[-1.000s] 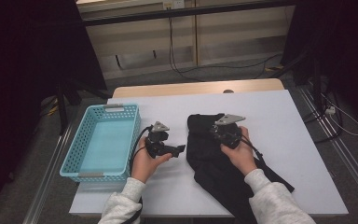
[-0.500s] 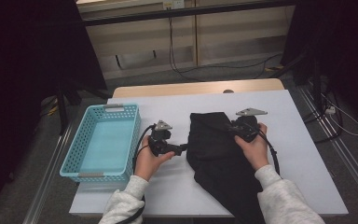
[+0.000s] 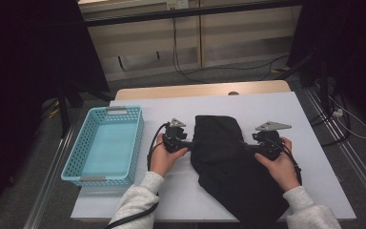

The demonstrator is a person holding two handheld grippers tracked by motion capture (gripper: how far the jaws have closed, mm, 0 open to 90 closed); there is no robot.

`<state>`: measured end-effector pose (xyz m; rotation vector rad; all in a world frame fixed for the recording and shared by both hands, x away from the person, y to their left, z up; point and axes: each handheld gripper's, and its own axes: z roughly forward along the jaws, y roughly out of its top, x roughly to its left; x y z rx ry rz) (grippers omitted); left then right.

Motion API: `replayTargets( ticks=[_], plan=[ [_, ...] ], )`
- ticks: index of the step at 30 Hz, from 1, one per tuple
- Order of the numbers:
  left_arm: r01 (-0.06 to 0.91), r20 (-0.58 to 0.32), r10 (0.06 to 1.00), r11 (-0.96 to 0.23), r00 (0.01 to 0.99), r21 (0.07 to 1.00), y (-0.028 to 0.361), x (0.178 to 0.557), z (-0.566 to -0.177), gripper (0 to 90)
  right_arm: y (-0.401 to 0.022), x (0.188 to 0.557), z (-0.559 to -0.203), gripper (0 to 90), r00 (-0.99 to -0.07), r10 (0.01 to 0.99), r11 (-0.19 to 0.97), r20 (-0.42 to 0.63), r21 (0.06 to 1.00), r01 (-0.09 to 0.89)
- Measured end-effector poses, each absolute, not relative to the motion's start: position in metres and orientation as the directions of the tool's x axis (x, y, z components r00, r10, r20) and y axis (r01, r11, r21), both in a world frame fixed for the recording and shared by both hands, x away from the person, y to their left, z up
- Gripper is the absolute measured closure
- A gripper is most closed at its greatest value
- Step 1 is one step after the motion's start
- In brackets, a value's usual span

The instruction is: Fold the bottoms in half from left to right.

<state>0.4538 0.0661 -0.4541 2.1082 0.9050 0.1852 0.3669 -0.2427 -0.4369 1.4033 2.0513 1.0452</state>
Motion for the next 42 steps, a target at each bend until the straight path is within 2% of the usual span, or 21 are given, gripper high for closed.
replayTargets(
  ticks=[6, 9, 12, 16, 27, 30, 31, 32, 36, 38, 42],
  plan=[
    [0.558, -0.187, 0.660, -0.412, 0.728, 0.721, 0.059, 0.460, -0.459, 51.9, -0.249, 0.357, -0.440, 38.8, -0.397, 0.916, 0.203, 0.064, 0.779, 0.594],
    [0.553, -0.170, 0.667, -0.417, 0.725, 0.721, 0.059, 0.461, -0.460, 71.6, -0.252, 0.353, -0.441, 38.4, -0.398, 0.915, 0.206, 0.063, 0.776, 0.596],
    [0.565, -0.200, 0.658, -0.406, 0.726, 0.718, 0.061, 0.462, -0.460, 83.0, -0.253, 0.349, -0.442, 38.4, -0.404, 0.912, 0.209, 0.067, 0.772, 0.600],
    [0.585, -0.216, 0.672, -0.387, 0.708, 0.713, 0.068, 0.464, -0.457, 88.6, -0.254, 0.344, -0.442, 38.4, -0.416, 0.907, 0.221, 0.062, 0.771, 0.598],
    [0.626, -0.237, 0.728, -0.322, 0.643, 0.710, 0.098, 0.459, -0.449, 89.0, -0.257, 0.338, -0.444, 38.3, -0.429, 0.901, 0.238, 0.058, 0.761, 0.603],
    [0.603, -0.197, 0.739, -0.332, 0.644, 0.726, 0.103, 0.456, -0.448, 87.5, -0.257, 0.337, -0.444, 38.3, -0.431, 0.900, 0.239, 0.060, 0.761, 0.604],
    [0.598, -0.186, 0.748, -0.328, 0.638, 0.732, 0.103, 0.456, -0.448, 84.6, -0.257, 0.337, -0.444, 38.3, -0.431, 0.900, 0.240, 0.059, 0.760, 0.604],
    [0.604, -0.194, 0.753, -0.316, 0.628, 0.731, 0.103, 0.457, -0.448, 75.8, -0.257, 0.337, -0.445, 38.3, -0.432, 0.900, 0.242, 0.057, 0.760, 0.603],
    [0.596, -0.184, 0.759, -0.311, 0.625, 0.740, 0.099, 0.464, -0.450, 56.1, -0.257, 0.335, -0.445, 38.2, -0.433, 0.899, 0.243, 0.058, 0.759, 0.605],
    [0.601, -0.190, 0.765, -0.298, 0.615, 0.742, 0.097, 0.468, -0.451, 49.9, -0.258, 0.334, -0.444, 38.2, -0.434, 0.899, 0.240, 0.061, 0.760, 0.604],
    [0.608, -0.187, 0.762, -0.316, 0.620, 0.729, 0.091, 0.478, -0.457, 46.4, -0.261, 0.332, -0.443, 38.2, -0.427, 0.901, 0.228, 0.069, 0.763, 0.604]
  ],
)
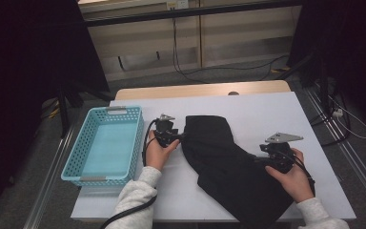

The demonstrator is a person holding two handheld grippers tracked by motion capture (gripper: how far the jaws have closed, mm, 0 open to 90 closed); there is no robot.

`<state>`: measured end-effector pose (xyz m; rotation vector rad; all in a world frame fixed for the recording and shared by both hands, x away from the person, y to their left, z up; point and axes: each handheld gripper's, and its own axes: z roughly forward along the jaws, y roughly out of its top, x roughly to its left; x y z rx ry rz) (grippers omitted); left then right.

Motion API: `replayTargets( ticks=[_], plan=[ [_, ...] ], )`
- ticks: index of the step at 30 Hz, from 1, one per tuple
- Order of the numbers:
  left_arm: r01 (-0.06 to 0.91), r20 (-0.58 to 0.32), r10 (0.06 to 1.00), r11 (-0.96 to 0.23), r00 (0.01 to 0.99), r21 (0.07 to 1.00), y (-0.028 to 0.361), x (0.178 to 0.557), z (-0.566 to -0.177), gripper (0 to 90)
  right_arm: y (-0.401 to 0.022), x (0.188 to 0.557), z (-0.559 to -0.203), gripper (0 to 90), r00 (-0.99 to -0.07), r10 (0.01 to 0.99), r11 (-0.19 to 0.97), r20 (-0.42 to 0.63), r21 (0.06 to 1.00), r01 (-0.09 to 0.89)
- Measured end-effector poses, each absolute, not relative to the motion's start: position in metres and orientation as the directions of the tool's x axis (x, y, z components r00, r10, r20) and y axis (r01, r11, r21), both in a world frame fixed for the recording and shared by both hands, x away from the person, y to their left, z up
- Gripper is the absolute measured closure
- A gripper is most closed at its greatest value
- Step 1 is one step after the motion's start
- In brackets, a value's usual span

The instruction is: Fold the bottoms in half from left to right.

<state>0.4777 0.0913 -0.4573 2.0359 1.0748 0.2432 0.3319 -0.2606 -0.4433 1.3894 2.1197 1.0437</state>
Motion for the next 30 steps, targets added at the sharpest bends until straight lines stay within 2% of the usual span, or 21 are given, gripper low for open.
replayTargets(
  ticks=[4, 9, 12, 18, 22, 30],
  plan=[
    [0.599, -0.178, 0.749, -0.337, 0.638, 0.727, 0.080, 0.481, -0.460, 48.8, -0.262, 0.330, -0.443, 38.3, -0.422, 0.904, 0.221, 0.073, 0.764, 0.606],
    [0.605, -0.205, 0.713, -0.366, 0.671, 0.707, 0.071, 0.477, -0.459, 76.3, -0.261, 0.329, -0.444, 38.2, -0.425, 0.902, 0.222, 0.076, 0.763, 0.607],
    [0.617, -0.219, 0.726, -0.339, 0.652, 0.710, 0.071, 0.475, -0.458, 81.6, -0.262, 0.328, -0.444, 38.0, -0.426, 0.902, 0.225, 0.073, 0.762, 0.607],
    [0.624, -0.232, 0.757, -0.280, 0.611, 0.729, 0.097, 0.478, -0.447, 83.5, -0.264, 0.326, -0.444, 36.9, -0.430, 0.900, 0.227, 0.076, 0.760, 0.609],
    [0.647, -0.255, 0.798, -0.210, 0.547, 0.733, 0.121, 0.479, -0.446, 83.4, -0.267, 0.325, -0.444, 36.7, -0.421, 0.904, 0.230, 0.072, 0.749, 0.621],
    [0.652, -0.247, 0.812, -0.203, 0.530, 0.731, 0.124, 0.475, -0.451, 81.1, -0.274, 0.317, -0.444, 38.6, -0.423, 0.900, 0.218, 0.102, 0.735, 0.642]
  ],
)
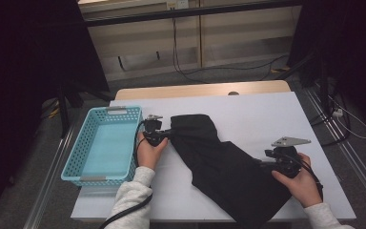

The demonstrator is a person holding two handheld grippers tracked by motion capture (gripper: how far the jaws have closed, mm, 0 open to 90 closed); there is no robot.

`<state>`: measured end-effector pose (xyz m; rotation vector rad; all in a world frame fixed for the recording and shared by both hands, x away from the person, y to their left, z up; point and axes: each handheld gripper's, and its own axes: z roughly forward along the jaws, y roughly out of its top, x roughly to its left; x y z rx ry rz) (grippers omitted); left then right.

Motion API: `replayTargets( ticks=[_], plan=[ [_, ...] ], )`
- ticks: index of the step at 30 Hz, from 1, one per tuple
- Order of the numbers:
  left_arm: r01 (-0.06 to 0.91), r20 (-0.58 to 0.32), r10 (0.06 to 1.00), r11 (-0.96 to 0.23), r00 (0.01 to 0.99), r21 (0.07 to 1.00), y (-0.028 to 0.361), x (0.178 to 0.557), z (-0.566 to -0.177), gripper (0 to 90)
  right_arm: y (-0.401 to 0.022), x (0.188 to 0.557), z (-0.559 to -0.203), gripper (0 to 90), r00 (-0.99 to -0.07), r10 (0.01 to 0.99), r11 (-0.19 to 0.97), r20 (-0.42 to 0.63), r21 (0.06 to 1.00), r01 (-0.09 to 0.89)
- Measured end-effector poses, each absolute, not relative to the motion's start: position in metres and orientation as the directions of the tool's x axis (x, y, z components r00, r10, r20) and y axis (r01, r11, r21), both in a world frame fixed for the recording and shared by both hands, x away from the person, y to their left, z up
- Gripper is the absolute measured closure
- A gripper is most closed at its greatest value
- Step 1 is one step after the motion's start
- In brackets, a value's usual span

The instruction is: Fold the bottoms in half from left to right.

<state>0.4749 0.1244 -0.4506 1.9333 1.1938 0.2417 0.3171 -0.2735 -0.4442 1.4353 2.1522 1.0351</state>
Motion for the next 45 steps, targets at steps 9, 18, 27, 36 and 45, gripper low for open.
replayTargets(
  ticks=[9, 18, 27, 36, 45],
  plan=[
    [0.649, -0.234, 0.813, -0.216, 0.533, 0.729, 0.124, 0.473, -0.452, 76.9, -0.273, 0.311, -0.454, 49.2, -0.441, 0.890, 0.254, 0.114, 0.679, 0.688],
    [0.616, -0.193, 0.820, -0.228, 0.539, 0.754, 0.122, 0.474, -0.452, 50.3, -0.269, 0.310, -0.453, 87.5, -0.446, 0.876, 0.233, 0.182, 0.650, 0.724],
    [0.613, -0.195, 0.829, -0.207, 0.523, 0.763, 0.126, 0.478, -0.452, 33.4, -0.289, 0.311, -0.448, 88.6, -0.435, 0.874, 0.223, 0.216, 0.618, 0.754],
    [0.607, -0.188, 0.833, -0.207, 0.521, 0.767, 0.119, 0.489, -0.455, 27.3, -0.309, 0.310, -0.445, 88.1, -0.391, 0.907, 0.209, 0.157, 0.637, 0.742],
    [0.624, -0.169, 0.850, -0.217, 0.500, 0.751, 0.112, 0.500, -0.464, 35.7, -0.308, 0.311, -0.449, 87.6, -0.388, 0.907, 0.203, 0.166, 0.633, 0.747]
  ],
)
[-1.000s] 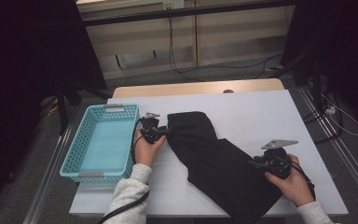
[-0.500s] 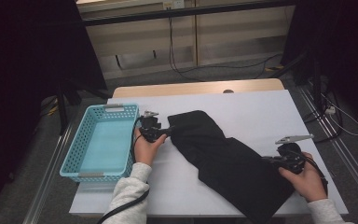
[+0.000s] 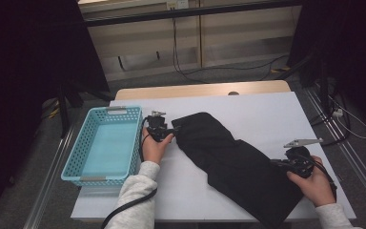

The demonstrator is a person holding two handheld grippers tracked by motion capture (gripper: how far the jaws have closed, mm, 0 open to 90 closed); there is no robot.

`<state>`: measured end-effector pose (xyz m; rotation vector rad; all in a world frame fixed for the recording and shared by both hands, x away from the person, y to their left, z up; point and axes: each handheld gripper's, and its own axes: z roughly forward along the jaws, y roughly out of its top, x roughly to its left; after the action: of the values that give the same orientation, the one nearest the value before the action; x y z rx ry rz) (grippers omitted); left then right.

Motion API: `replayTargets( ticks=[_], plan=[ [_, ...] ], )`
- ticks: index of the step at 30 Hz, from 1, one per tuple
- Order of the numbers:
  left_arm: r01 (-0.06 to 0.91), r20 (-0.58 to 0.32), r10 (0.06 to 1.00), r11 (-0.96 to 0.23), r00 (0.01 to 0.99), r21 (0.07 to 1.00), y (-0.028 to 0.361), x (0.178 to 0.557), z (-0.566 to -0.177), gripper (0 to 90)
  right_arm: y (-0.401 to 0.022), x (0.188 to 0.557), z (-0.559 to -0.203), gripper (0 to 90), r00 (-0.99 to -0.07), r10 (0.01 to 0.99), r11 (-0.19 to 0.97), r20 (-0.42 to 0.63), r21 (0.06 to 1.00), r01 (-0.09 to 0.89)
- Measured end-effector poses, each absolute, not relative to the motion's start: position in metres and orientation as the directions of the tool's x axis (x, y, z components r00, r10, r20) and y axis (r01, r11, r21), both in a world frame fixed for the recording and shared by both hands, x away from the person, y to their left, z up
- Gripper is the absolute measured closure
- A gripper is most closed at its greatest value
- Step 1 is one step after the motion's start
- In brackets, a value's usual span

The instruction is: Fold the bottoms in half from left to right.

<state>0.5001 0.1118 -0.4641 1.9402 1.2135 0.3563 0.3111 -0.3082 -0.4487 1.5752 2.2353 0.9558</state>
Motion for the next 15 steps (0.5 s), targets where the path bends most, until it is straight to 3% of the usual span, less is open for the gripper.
replayTargets(
  ticks=[2, 6, 11, 15],
  plan=[
    [0.626, -0.167, 0.848, -0.224, 0.503, 0.747, 0.1094, 0.5022, -0.4632, 40.4, -0.3077, 0.3110, -0.4491, 87.5, -0.393, 0.905, 0.206, 0.166, 0.635, 0.744],
    [0.653, -0.205, 0.844, -0.207, 0.496, 0.728, 0.1066, 0.5055, -0.4614, 58.3, -0.3074, 0.3113, -0.4491, 87.4, -0.397, 0.903, 0.210, 0.166, 0.636, 0.743],
    [0.632, -0.175, 0.838, -0.235, 0.516, 0.739, 0.1053, 0.5044, -0.4600, 80.7, -0.3070, 0.3115, -0.4494, 86.4, -0.400, 0.900, 0.207, 0.175, 0.637, 0.743],
    [0.633, -0.185, 0.852, -0.202, 0.490, 0.747, 0.1118, 0.5057, -0.4566, 84.6, -0.3064, 0.3122, -0.4499, 83.8, -0.405, 0.897, 0.207, 0.177, 0.642, 0.738]
  ],
)
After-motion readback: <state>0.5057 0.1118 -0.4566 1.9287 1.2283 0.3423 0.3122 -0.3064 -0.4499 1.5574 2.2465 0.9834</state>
